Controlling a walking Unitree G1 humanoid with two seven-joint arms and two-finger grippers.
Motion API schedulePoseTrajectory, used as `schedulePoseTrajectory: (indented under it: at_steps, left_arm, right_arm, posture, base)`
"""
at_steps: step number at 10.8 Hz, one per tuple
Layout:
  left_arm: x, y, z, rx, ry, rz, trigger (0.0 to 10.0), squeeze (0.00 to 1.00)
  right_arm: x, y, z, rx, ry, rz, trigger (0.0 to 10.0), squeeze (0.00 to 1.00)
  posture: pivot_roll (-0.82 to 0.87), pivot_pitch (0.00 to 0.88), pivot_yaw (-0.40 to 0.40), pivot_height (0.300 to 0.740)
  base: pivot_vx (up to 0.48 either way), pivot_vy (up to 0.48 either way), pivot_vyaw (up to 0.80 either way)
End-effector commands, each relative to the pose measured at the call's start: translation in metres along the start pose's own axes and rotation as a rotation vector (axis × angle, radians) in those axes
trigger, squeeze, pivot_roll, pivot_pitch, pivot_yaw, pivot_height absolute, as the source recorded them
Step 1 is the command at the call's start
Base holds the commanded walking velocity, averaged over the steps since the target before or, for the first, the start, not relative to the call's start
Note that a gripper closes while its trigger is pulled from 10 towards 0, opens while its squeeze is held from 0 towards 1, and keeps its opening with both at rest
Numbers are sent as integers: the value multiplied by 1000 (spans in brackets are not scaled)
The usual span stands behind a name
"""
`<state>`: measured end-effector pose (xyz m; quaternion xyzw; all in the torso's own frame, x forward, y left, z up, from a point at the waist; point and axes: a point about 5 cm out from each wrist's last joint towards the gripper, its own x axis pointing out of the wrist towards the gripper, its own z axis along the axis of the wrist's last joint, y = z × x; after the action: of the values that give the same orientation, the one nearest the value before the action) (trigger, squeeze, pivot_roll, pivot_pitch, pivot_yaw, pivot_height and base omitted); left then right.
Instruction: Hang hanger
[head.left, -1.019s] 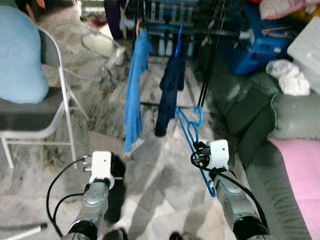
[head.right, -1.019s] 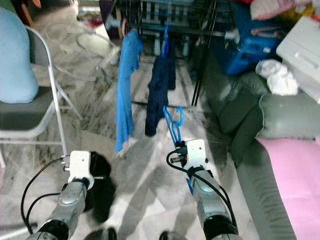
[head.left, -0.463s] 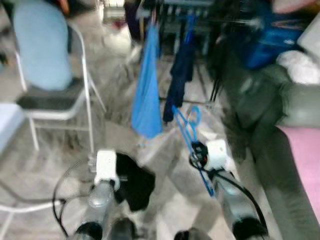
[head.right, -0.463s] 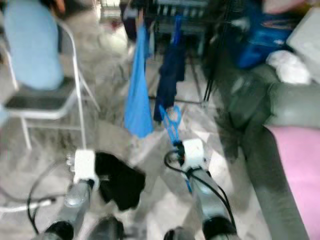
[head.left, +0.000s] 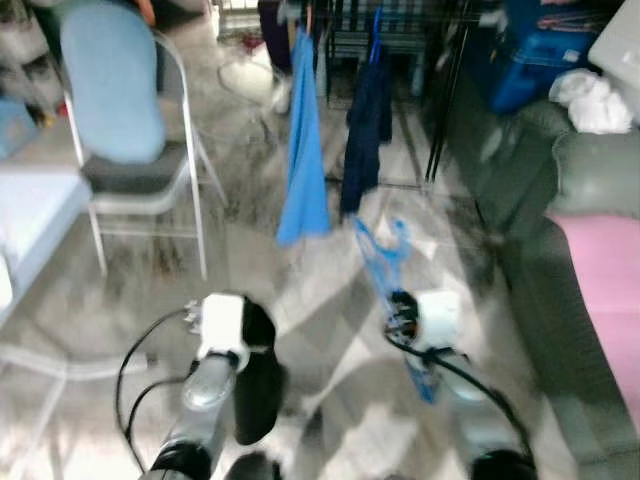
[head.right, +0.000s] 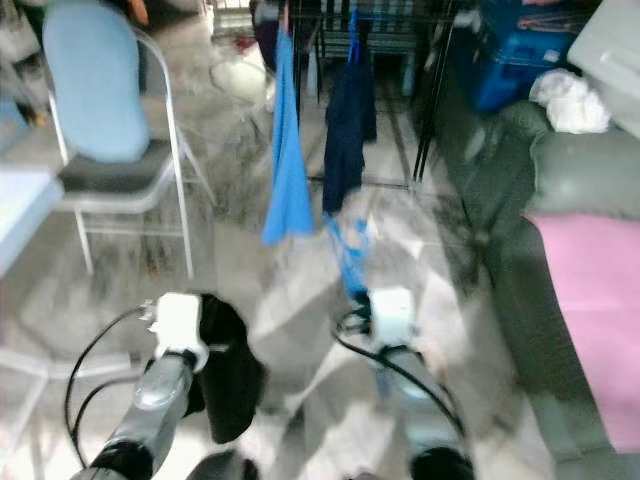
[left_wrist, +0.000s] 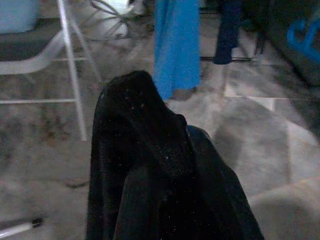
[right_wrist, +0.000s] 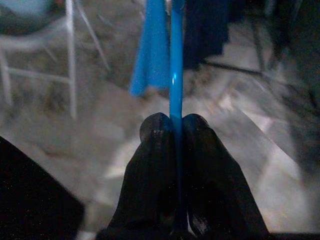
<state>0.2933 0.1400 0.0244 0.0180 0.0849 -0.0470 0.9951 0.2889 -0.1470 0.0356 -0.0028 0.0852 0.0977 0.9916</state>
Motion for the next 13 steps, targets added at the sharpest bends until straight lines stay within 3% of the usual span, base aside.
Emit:
schedulePoseTrajectory:
  at_steps: [1, 4, 5, 8, 9, 11, 12, 13]
  left_arm:
    - [0, 5, 1, 15, -4, 2, 10000, 0]
    - [0, 6, 5, 27, -21, -42, 10000, 0]
    - [6, 4, 19, 52, -79, -141, 10000, 0]
    - [31, -5, 73, 304, -218, -442, 10000, 0]
    - [32, 3, 85, 518, -244, -554, 10000, 0]
    - [36, 16, 94, 933, -230, -636, 10000, 0]
    - [46, 31, 110, 1015, -192, -551, 10000, 0]
    - [48, 34, 116, 1141, -201, -537, 10000, 0]
  right_arm:
    - [2, 4, 5, 6, -21, 4, 10000, 0]
    - [-3, 5, 4, -10, -19, 2, 10000, 0]
    - [-5, 4, 5, -32, -23, 0, 10000, 0]
    - [-5, -5, 12, -51, -48, -27, 10000, 0]
    - [-9, -4, 13, -67, -56, -21, 10000, 0]
    - [-14, -8, 19, -116, -77, 26, 10000, 0]
    - [-17, -22, 34, -138, -107, 48, 10000, 0]
    - [-17, -28, 39, -157, -117, 48, 10000, 0]
  posture:
    - [-18, 171, -8, 740]
    - [-27, 184, -5, 740]
    - [-25, 191, -2, 740]
    - [-52, 196, 17, 740]
    - [-60, 204, 23, 740]
    - [-72, 211, 34, 740]
    - [-82, 216, 41, 740]
    - [-84, 217, 40, 740]
  base:
    - [0, 0, 0]
    - [0, 0, 0]
    - [0, 0, 0]
    - [0, 0, 0]
    - [0, 0, 0]
    - [0, 0, 0]
    - [0, 0, 0]
    - [0, 0, 0]
